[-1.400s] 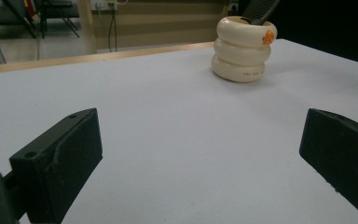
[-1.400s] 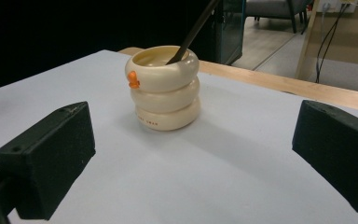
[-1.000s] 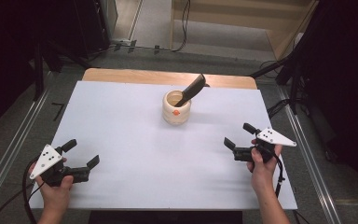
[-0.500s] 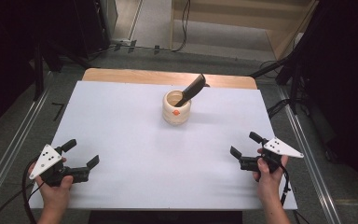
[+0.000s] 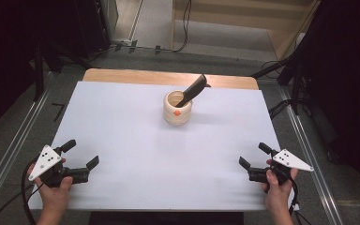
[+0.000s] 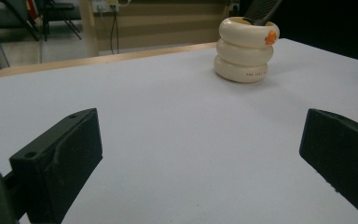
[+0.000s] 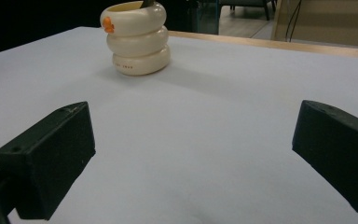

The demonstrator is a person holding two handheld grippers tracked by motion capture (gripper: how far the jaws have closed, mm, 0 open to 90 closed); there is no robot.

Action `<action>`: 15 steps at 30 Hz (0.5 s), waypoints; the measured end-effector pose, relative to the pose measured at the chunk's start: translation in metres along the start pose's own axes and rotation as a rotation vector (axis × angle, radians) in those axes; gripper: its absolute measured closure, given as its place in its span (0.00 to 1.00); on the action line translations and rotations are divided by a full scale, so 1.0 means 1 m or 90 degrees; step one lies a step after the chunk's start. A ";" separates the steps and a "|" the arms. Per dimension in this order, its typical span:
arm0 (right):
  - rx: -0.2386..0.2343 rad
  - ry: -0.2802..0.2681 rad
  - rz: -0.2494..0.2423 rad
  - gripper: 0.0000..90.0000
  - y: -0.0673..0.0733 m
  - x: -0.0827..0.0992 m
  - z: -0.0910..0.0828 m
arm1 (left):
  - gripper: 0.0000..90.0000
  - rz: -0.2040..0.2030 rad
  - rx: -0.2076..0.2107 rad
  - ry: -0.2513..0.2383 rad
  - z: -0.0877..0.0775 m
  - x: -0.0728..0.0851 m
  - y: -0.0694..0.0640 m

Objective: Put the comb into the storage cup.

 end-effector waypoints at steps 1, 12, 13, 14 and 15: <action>0.001 0.001 0.000 0.00 -0.001 0.001 -0.002 | 0.00 0.001 0.001 0.000 0.000 0.000 0.000; 0.022 0.005 0.013 0.00 -0.012 0.015 -0.022 | 0.00 0.004 0.000 0.003 -0.001 0.000 0.001; 0.024 0.006 0.015 0.00 -0.013 0.016 -0.024 | 0.00 0.004 0.000 0.004 -0.001 0.000 0.001; 0.027 0.008 0.019 0.00 -0.014 0.018 -0.025 | 0.00 0.004 0.000 0.004 0.000 0.001 0.001; 0.028 0.007 0.019 0.00 -0.015 0.018 -0.027 | 0.00 0.004 -0.001 0.006 0.000 0.001 0.001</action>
Point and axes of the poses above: each handheld gripper's, and its own axes: z roughly forward along the jaws, x roughly out of its underside, y roughly to its left, the point moved 7 cm from there along z, roughly forward along the jaws, and after that the axes turned 9 degrees about -z, right-handed, at the moved point
